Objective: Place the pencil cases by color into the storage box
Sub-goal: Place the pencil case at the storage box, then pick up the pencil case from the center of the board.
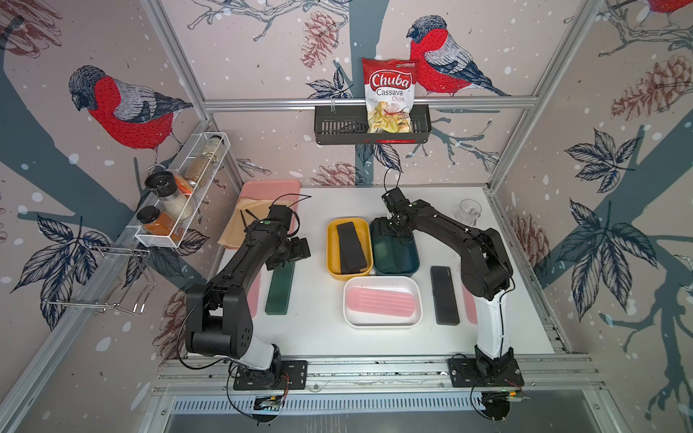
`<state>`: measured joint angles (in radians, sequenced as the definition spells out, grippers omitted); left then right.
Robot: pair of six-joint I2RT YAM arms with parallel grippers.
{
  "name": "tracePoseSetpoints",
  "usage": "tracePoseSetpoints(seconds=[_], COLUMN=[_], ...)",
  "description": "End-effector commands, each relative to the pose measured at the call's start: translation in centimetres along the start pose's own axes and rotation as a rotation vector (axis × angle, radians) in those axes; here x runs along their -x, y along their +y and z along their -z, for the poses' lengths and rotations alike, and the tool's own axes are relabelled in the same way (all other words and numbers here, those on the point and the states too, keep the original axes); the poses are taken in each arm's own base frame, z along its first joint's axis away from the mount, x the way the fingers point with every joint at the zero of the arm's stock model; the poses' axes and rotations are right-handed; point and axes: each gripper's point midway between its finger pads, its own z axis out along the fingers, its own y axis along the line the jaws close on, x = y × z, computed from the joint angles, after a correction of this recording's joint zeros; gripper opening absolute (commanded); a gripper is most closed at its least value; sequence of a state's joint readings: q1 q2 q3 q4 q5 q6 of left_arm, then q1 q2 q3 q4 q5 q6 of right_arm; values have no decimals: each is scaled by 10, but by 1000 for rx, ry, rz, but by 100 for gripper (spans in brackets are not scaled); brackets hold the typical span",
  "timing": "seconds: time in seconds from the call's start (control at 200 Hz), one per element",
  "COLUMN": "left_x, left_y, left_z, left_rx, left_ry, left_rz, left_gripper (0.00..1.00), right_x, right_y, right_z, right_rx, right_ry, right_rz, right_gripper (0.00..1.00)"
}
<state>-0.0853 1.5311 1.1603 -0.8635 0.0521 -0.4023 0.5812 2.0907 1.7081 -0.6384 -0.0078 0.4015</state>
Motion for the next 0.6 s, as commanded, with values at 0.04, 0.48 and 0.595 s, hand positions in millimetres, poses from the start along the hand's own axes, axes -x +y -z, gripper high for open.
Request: tracePoseSetpoints(seconds=[0.04,0.48,0.595], left_x=[-5,15,14], left_y=[14,44,48], left_z=[-15,-43,-49], left_rx=[17,58,73], left_ry=[59,108,131], left_rz=[-27,-43,-68], left_gripper=[97,97,97], right_x=[4,-11,-14], right_y=[-5,-34,-39], right_z=[17,36,37], right_rx=[-20,-50,-54], right_ry=[-23,-42,-42], right_rz=[22,-24,-36], right_gripper=[90,91,91])
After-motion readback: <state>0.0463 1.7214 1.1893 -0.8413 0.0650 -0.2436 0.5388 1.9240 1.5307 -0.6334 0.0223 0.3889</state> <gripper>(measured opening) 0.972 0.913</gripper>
